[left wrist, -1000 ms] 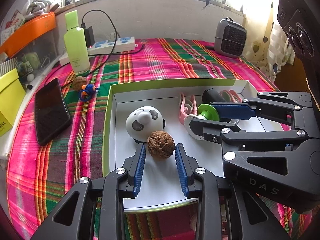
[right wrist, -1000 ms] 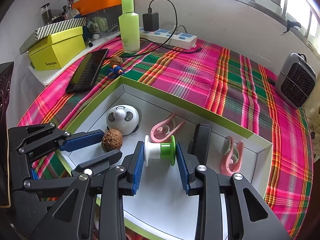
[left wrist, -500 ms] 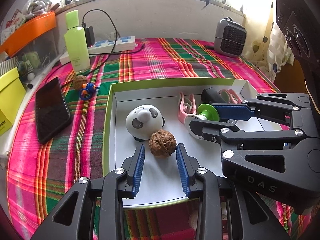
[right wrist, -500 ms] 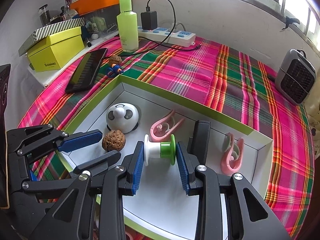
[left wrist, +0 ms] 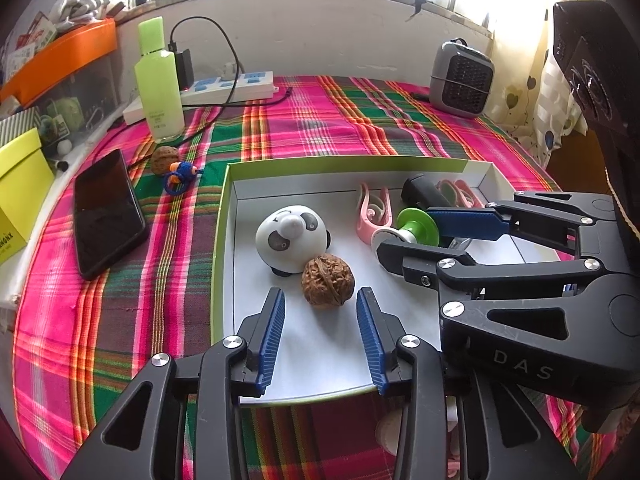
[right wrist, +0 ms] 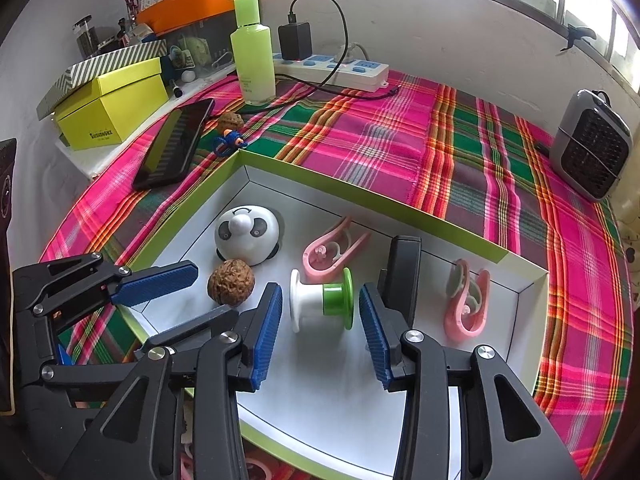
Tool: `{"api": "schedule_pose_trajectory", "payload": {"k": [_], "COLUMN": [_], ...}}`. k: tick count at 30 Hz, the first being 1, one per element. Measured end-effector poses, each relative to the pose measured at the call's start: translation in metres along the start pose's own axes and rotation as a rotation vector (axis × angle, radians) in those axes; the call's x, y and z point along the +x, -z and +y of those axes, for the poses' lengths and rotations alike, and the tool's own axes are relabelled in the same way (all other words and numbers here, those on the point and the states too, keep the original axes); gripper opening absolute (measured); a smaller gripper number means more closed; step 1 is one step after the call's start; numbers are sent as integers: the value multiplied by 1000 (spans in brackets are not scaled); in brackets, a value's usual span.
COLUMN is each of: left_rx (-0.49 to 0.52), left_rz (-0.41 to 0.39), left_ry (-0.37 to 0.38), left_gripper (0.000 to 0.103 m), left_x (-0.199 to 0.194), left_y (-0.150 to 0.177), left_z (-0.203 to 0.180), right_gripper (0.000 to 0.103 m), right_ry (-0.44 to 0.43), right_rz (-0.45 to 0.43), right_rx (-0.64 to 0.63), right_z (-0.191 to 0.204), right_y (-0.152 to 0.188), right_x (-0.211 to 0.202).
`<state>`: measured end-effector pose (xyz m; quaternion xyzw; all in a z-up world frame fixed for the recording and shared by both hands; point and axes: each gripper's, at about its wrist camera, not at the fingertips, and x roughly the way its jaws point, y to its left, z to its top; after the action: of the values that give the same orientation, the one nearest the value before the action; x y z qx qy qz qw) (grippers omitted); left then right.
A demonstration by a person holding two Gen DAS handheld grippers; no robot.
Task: Organize objects
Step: 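Open both tools to set the walnut and spool in the box, then withdraw both tools from the box toward the pink clips and white puck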
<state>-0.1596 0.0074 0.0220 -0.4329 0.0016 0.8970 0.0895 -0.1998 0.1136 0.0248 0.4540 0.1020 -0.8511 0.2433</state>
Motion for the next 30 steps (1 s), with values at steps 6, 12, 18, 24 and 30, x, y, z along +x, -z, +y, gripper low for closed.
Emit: {"api": "schedule_pose_trajectory", "payload": {"k": [6, 12, 18, 24, 30], "left_rx": [-8, -26, -35, -39, -30], "left_rz": [-3, -5, -16, -26, -41], "left_ry": [2, 1, 0, 4, 7], "left_gripper": [38, 40, 40, 40, 40], "left_x": [-3, -10, -21, -31, -44], "left_y": [0, 2, 4, 10, 15], "left_z": [2, 4, 3, 2, -3], "right_gripper": [42, 45, 45, 45, 45], "right_ry": [-1, -2, 12, 26, 28], "right_rz": [-12, -41, -73, -110, -143], "right_rx": [15, 46, 88, 115, 134], "right_z": [-1, -2, -3, -1, 4], "right_y": [1, 4, 10, 20, 32], "right_x": [-4, -13, -25, -43, -60]}}
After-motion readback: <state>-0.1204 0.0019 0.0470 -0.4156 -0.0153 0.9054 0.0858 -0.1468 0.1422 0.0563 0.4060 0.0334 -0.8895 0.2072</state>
